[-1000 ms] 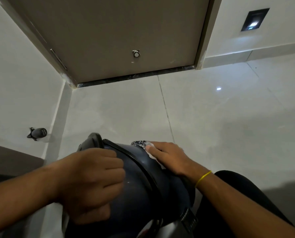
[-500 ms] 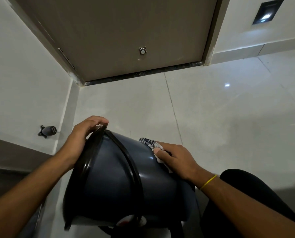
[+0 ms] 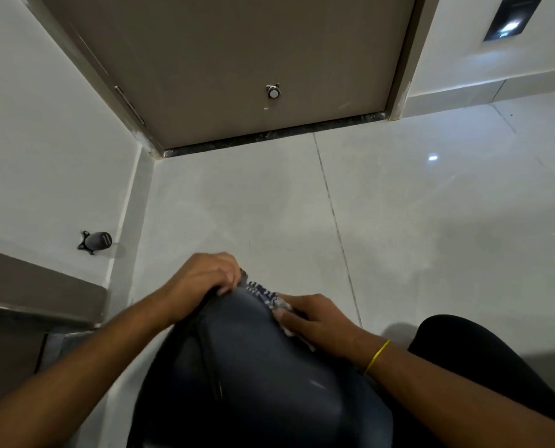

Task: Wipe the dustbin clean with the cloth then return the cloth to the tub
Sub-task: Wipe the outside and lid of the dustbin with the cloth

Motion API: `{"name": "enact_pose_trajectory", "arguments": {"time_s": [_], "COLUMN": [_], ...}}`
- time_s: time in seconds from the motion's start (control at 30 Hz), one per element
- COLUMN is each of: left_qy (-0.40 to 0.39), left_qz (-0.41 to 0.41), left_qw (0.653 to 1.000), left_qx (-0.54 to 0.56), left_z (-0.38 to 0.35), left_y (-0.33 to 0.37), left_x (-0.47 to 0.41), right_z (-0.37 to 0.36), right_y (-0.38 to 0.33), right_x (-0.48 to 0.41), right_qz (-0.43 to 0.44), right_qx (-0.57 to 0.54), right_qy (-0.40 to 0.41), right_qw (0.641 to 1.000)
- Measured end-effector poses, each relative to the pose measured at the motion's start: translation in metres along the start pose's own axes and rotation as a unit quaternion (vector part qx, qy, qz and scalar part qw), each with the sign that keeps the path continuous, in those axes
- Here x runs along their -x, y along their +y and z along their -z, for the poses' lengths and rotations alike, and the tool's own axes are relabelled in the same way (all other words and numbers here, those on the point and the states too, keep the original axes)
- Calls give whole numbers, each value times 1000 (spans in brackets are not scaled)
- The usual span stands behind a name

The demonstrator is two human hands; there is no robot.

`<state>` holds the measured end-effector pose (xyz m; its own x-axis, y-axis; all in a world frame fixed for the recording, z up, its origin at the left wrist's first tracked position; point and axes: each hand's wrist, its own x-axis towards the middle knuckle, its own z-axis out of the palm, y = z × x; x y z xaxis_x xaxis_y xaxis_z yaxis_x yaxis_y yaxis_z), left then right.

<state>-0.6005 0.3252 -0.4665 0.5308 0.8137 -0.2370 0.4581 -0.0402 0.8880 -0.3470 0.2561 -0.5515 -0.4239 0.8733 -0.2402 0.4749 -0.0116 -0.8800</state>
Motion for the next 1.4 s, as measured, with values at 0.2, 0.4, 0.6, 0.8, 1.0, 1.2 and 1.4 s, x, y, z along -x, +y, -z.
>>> {"name": "enact_pose_trajectory", "arguments": {"time_s": [0.2,0.4,0.6,0.8,1.0,1.2,1.4], "left_qy": [-24,-13,7,34,60,77,67], "left_qz": [-34,-86,-138,-121,-92,-52,-60], "left_qw": [998,987,948,907,900,908,921], "left_qx": [-56,-136,-285,-402,-422,-408,-378], "left_z": [-18,-3,14,17,13,7,-1], "left_y": [-8,28,64,93,104,109,117], "left_x": [23,29,34,25,15,15,14], "right_z": [-7,12,36,22,-9,8,38], "right_y": [-10,-32,-59,-86,-128,-70,-32], "right_x": [3,-4,-10,-11,-10,-16,-33], "right_qz": [-54,-14,74,13,131,-6,-206], "right_qx": [-14,0,164,177,58,84,27], "right_qy": [-89,-69,3,111,150,202,140], "right_qw": [994,998,984,978,978,976,968]}}
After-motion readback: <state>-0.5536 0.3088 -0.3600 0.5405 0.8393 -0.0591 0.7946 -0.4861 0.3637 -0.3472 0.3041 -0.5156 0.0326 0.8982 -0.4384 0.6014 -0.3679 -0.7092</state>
